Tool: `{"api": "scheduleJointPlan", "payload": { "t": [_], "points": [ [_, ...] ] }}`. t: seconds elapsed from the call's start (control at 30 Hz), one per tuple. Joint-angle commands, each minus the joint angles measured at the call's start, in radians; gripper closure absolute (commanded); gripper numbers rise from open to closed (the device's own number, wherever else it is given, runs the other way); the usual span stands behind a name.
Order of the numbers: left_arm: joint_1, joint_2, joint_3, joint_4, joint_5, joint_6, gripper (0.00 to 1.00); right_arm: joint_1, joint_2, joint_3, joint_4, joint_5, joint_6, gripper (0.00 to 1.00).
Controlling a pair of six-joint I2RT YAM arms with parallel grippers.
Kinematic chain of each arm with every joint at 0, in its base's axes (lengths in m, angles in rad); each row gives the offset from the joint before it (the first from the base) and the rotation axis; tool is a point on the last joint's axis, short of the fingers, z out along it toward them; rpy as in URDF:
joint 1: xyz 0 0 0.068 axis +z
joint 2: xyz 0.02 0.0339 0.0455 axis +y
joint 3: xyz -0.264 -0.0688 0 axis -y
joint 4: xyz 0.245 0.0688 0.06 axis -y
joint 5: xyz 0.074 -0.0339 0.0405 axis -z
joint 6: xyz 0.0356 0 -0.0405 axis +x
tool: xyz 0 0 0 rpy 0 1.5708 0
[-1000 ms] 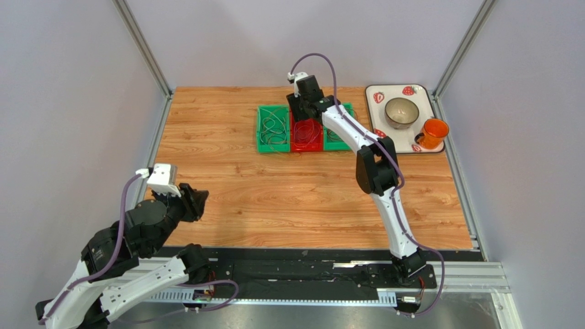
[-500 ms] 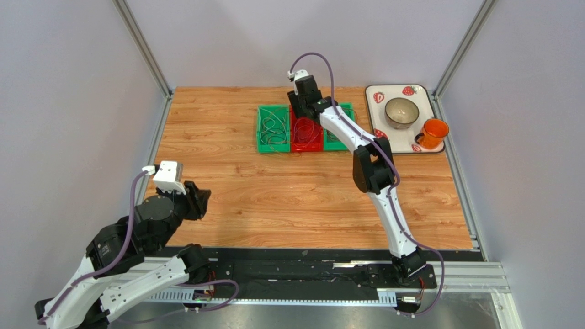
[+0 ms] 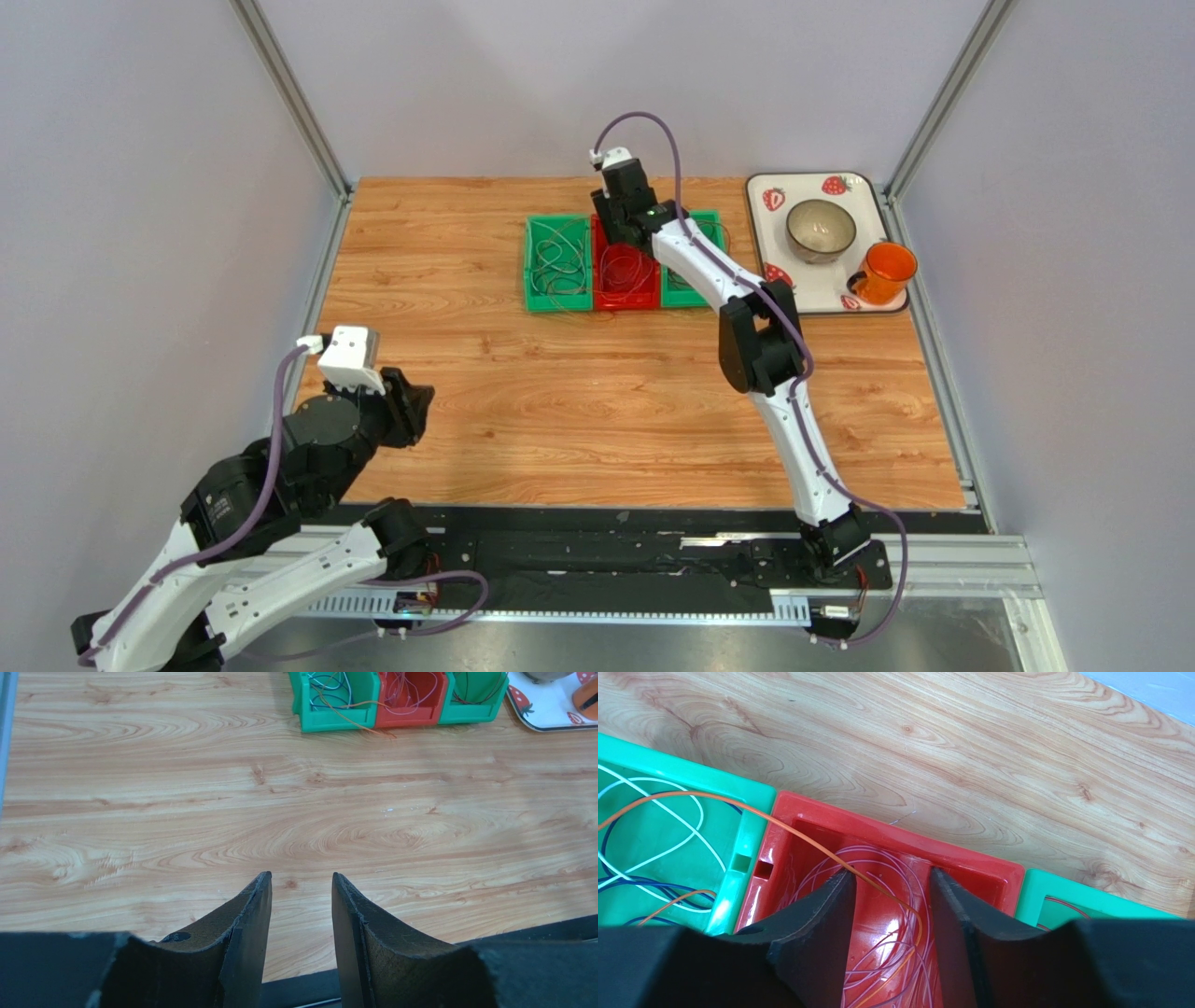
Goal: Untangle the cables
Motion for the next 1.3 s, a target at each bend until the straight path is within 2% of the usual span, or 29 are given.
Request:
{"api": "scheduleJointPlan", "payload": {
  "t": [0.0, 0.17, 0.27, 0.3, 0.33, 0.5, 0.53, 0.7, 0.93, 1.27],
  "points": [
    [0.008, 0.015, 0.001, 0.027, 0.011, 0.023, 0.55, -0.003, 0.001, 0.009, 0.051, 0.009, 0.015, 0.55],
    [0.012, 0.015, 0.001, 0.029, 0.012, 0.023, 0.55, -0.003, 0.009, 0.013, 0.054, -0.009, 0.026, 0.57],
    [0.014, 0.015, 0.001, 0.029, 0.015, 0.025, 0.55, -0.003, 0.010, 0.015, 0.059, -0.018, 0.029, 0.62],
    [0.014, 0.017, 0.001, 0.029, 0.015, 0.025, 0.55, -0.003, 0.010, 0.015, 0.060, -0.020, 0.030, 0.65],
    [0.014, 0.017, 0.000, 0.029, 0.015, 0.025, 0.55, -0.001, 0.010, 0.013, 0.060, -0.023, 0.032, 0.72],
    [0.018, 0.015, 0.001, 0.031, 0.018, 0.027, 0.55, -0.003, 0.004, 0.003, 0.059, -0.031, 0.033, 0.99],
    [0.020, 0.015, 0.001, 0.031, 0.018, 0.027, 0.55, -0.003, -0.003, -0.005, 0.060, -0.028, 0.035, 1.00],
    [0.023, 0.015, 0.000, 0.034, 0.026, 0.030, 0.55, 0.005, -0.062, -0.097, 0.105, -0.017, 0.035, 1.00],
    [0.023, 0.008, 0.000, 0.035, 0.031, 0.033, 0.55, 0.037, -0.155, -0.165, 0.126, 0.145, -0.049, 1.00],
    [0.023, -0.001, 0.000, 0.037, 0.037, 0.033, 0.55, 0.084, -0.249, -0.143, 0.119, 0.215, -0.111, 1.00]
  ]
}}
